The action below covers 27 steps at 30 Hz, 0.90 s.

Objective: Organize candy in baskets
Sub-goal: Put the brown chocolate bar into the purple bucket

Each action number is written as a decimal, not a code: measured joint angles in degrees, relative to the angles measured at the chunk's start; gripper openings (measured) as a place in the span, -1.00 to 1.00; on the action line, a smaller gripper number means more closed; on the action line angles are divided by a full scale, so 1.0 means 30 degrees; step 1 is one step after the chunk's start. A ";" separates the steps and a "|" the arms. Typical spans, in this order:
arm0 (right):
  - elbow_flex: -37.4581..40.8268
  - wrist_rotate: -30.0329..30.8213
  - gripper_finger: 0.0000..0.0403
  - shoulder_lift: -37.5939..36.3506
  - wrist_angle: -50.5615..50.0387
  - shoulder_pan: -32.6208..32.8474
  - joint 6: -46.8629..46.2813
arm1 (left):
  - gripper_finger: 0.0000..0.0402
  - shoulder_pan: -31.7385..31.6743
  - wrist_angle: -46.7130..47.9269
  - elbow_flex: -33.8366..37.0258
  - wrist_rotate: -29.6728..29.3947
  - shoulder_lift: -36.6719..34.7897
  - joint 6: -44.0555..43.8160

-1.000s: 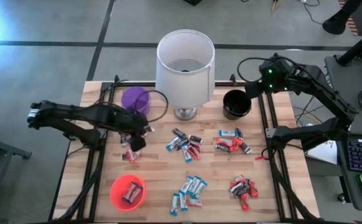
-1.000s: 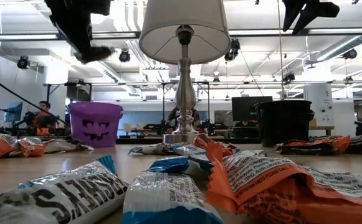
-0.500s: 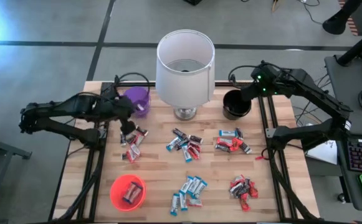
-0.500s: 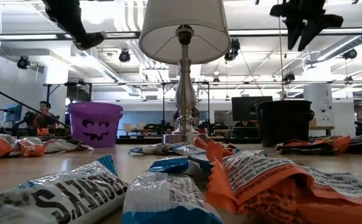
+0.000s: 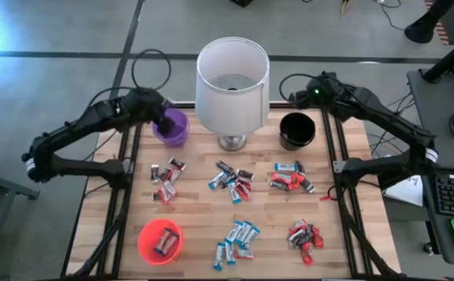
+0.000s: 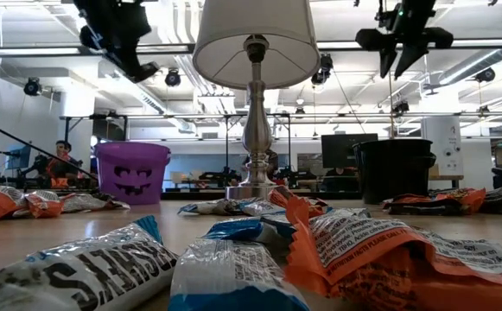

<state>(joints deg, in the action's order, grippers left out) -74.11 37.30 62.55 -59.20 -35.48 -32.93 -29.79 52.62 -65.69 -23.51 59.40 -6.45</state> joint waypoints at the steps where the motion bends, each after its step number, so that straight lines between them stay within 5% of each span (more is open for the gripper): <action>1: 0.0000 0.0557 -0.29 0.0145 0.0063 -0.0110 0.0002 | -0.99 -0.0376 -0.0013 0.0000 -0.0006 0.0089 0.0015; 11: -0.0056 0.4782 -0.29 0.1036 0.1828 -0.2656 0.1072 | -0.99 -0.1505 -0.2371 0.0000 0.0597 0.0673 -0.0710; 27: 0.0168 1.0271 -0.29 0.3411 0.2826 -0.3032 -0.1120 | -0.99 -0.6038 -0.4292 -0.0758 0.2216 0.2348 -0.2606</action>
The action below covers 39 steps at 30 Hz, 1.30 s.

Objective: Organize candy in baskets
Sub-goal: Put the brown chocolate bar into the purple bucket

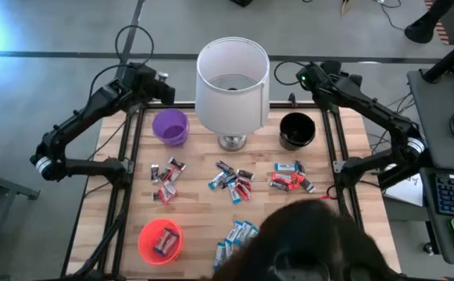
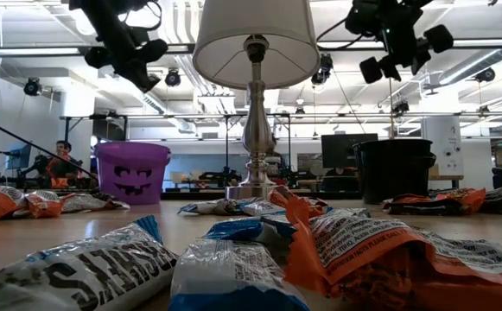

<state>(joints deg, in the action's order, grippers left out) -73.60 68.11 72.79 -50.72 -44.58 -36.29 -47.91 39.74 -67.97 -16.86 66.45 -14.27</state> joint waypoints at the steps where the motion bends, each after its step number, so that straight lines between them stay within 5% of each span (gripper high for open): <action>1: 0.0000 0.0109 -0.29 0.0025 0.0006 0.0000 -0.0050 | -0.99 -0.0259 0.0241 -0.0260 0.0434 0.0234 0.0001; 9: 0.0000 0.0141 -0.29 0.0020 0.0015 0.0007 -0.0048 | -0.99 -0.0857 0.1590 -0.2976 0.1374 0.2121 0.1750; 19: 0.0000 -0.0067 -0.29 -0.0078 -0.0583 0.0015 0.0774 | -0.99 -0.1069 0.4292 -0.3145 0.1325 0.1511 0.3068; 39: 0.0831 -0.0216 -0.29 -0.0078 -0.0131 0.0015 0.0456 | -0.99 -0.2337 0.1017 -0.1522 0.1442 0.2050 0.1592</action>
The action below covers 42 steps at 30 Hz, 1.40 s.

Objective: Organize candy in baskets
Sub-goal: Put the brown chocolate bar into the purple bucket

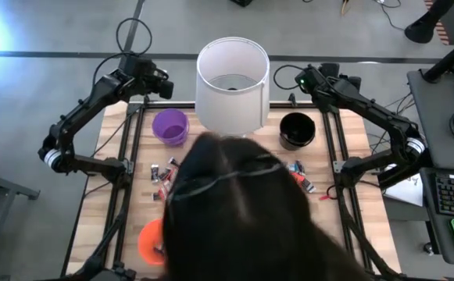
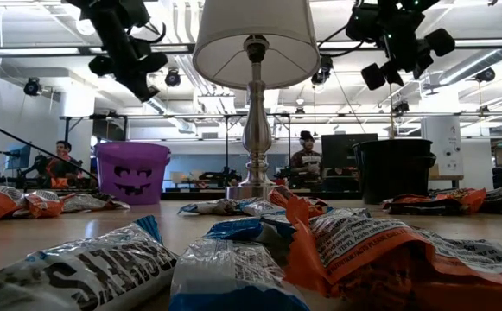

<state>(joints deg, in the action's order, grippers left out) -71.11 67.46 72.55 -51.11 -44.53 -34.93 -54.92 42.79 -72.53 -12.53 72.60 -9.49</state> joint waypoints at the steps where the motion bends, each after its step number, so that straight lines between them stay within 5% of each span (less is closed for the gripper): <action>1: 0.0014 0.0001 -0.29 0.0000 0.0000 0.0000 0.0007 | -0.99 0.0000 0.0031 0.0012 0.0007 0.0042 -0.0105; 13: 0.1374 0.1254 -0.29 -0.0011 0.1788 -0.0203 0.0499 | -0.99 -0.0855 -0.0495 0.0015 -0.0648 0.0378 -0.2362; 25: 0.1449 0.1208 -0.29 -0.0197 0.2358 -0.0255 0.0488 | -0.99 -0.1413 -0.0819 0.0015 -0.0099 0.0414 -0.1689; 38: 0.0610 0.0114 -0.29 -0.0374 0.2070 -0.0189 0.0368 | -0.99 -0.1450 0.2105 0.0015 0.1888 0.0227 0.6832; 42: -0.0205 -0.1855 -0.29 -0.1016 0.1397 0.0142 -0.0606 | -0.99 -0.1450 0.3406 0.0015 0.4599 0.0006 0.7551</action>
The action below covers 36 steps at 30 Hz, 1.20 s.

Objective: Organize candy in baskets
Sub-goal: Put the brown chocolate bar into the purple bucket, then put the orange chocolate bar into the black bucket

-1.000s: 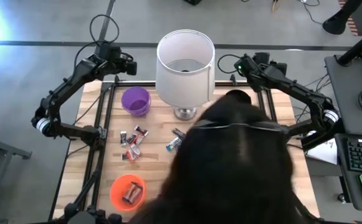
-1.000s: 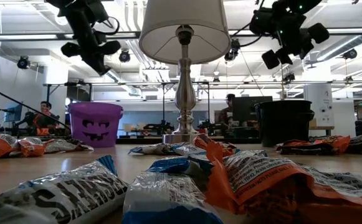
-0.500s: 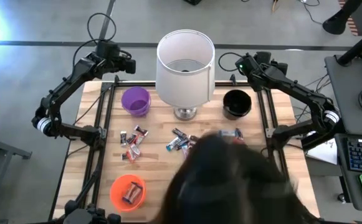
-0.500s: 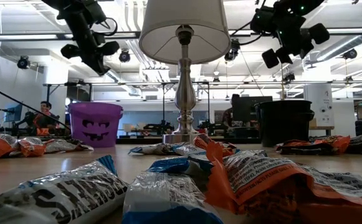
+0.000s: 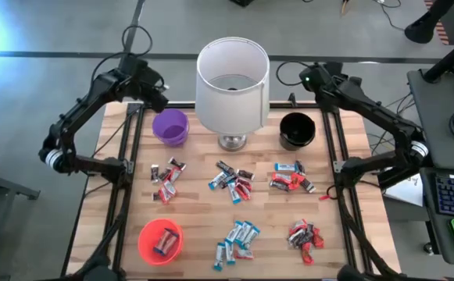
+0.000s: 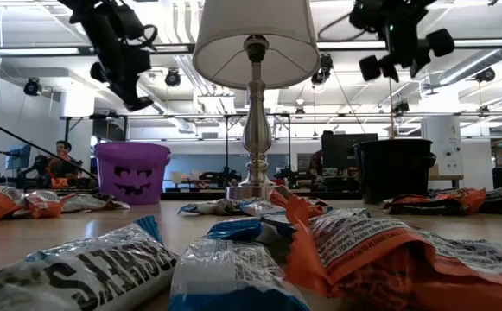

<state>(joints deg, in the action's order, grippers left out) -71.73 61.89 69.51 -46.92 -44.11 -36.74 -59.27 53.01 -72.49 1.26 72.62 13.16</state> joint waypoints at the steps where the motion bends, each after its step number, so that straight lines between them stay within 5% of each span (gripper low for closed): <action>1: -0.0162 -0.0511 -0.29 -0.0176 0.0015 0.0016 -0.0169 | -0.99 0.0007 0.0249 0.0000 0.0602 -0.0096 -0.0033; 9: -0.0840 -0.2944 -0.29 -0.0797 -0.0381 0.0120 -0.1033 | -0.99 0.0000 0.4693 -0.0313 0.2243 -0.0711 0.0770; 20: -0.1476 -0.6126 -0.29 -0.1836 -0.0866 0.0113 -0.1272 | -0.96 0.0002 0.5682 -0.0321 0.6690 -0.0725 0.1359; 36: -0.1879 -0.7203 -0.29 -0.2264 -0.1121 0.0113 -0.0541 | -0.34 0.0007 0.5661 -0.0321 0.6781 -0.0219 0.1438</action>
<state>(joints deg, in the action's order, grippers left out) -77.36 40.29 62.72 -50.28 -43.77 -38.37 -59.24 69.99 -73.45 21.61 71.96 17.47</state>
